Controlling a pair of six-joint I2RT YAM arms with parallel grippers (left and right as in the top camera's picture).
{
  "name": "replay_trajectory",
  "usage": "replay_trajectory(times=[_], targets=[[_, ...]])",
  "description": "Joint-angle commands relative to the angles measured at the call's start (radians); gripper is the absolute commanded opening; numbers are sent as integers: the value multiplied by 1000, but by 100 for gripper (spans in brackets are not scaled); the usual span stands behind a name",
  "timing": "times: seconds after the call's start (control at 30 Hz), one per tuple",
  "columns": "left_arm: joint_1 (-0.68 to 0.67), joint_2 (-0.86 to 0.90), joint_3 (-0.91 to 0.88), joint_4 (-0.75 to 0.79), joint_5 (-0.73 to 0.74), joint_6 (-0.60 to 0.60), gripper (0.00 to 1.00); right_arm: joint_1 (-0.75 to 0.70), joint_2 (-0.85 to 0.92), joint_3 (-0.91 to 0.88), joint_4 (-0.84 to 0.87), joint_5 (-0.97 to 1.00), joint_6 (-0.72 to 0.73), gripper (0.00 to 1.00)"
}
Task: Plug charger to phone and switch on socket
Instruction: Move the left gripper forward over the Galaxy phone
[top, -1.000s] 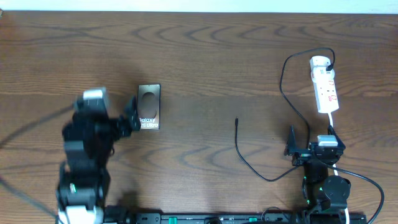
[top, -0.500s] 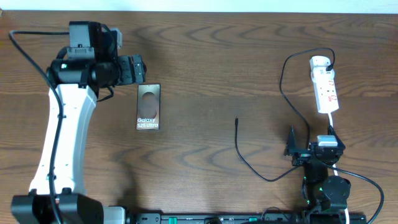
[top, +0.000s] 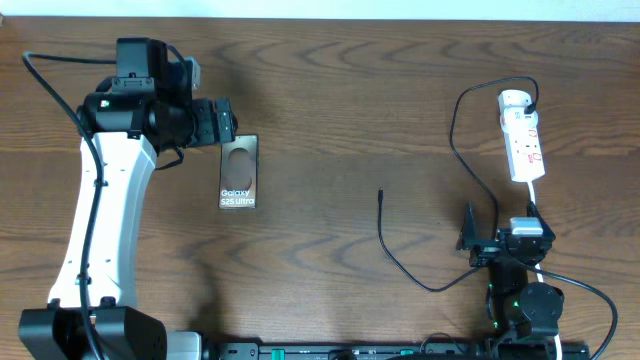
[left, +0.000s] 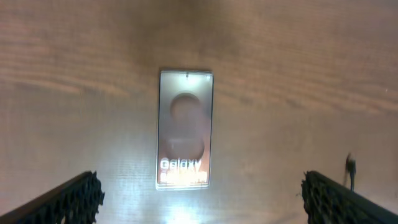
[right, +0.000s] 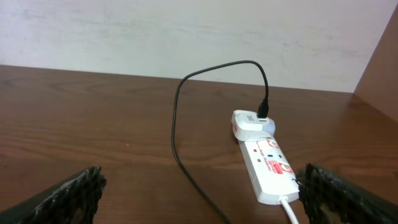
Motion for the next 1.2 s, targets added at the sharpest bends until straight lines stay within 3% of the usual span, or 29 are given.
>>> replay_trajectory(times=[0.0, 0.63, 0.9, 1.17], targets=[[-2, 29, 26, -41, -37, -4, 98, 16, -6, -1, -4, 8, -10, 99], [-6, 235, 65, -64, -42, -43, 98, 16, -5, -1, -4, 8, -10, 99], [-83, 241, 65, -76, -185, -82, 98, 16, -5, -1, -4, 8, -10, 99], [-93, 271, 65, -50, -193, -101, 98, 16, -5, -1, -4, 8, -10, 99]])
